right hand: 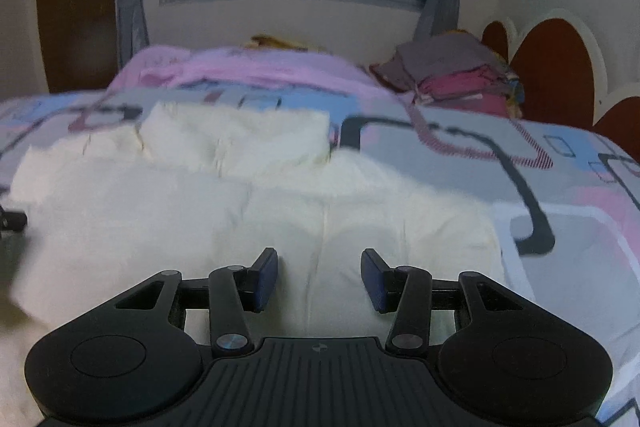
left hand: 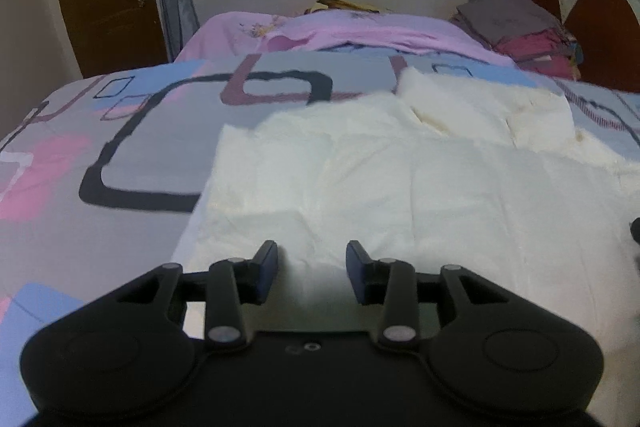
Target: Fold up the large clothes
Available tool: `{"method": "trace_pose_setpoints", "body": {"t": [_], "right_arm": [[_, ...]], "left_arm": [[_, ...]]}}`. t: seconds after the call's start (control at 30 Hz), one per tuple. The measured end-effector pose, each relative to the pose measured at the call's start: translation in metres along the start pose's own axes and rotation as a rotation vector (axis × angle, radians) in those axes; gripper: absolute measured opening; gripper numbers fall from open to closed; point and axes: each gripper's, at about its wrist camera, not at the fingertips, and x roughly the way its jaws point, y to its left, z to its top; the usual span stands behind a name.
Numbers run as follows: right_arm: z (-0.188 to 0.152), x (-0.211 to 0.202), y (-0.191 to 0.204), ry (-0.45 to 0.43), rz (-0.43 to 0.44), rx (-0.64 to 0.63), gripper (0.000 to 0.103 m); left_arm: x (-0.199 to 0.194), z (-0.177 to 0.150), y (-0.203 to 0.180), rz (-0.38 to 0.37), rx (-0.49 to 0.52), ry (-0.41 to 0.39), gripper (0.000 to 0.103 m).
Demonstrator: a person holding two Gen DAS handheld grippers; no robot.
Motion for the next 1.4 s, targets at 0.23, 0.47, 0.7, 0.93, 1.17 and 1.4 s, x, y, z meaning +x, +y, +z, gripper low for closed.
{"method": "trace_pose_setpoints", "body": {"t": [0.23, 0.47, 0.7, 0.93, 1.17, 1.4], "right_arm": [[-0.018, 0.024, -0.012, 0.068, -0.017, -0.006, 0.046], [-0.018, 0.025, -0.016, 0.086, 0.008, -0.016, 0.046], [-0.007, 0.021, -0.02, 0.102, 0.045, -0.056, 0.046], [-0.012, -0.024, -0.029, 0.051, 0.132, -0.008, 0.046], [-0.037, -0.077, -0.035, 0.04, 0.151, 0.1, 0.046], [-0.073, -0.134, -0.02, 0.033, 0.104, 0.076, 0.046]], "left_arm": [[0.021, -0.008, 0.003, 0.029, -0.012, 0.034, 0.04], [0.025, -0.008, -0.003, 0.072, -0.002, 0.043, 0.04], [0.017, -0.002, -0.018, 0.159, 0.047, 0.07, 0.04], [-0.043, -0.01, -0.013, 0.114, -0.007, 0.009, 0.071], [-0.088, -0.039, -0.003, 0.056, 0.023, 0.01, 0.073], [-0.114, -0.08, 0.02, -0.01, 0.005, 0.048, 0.073]]}}
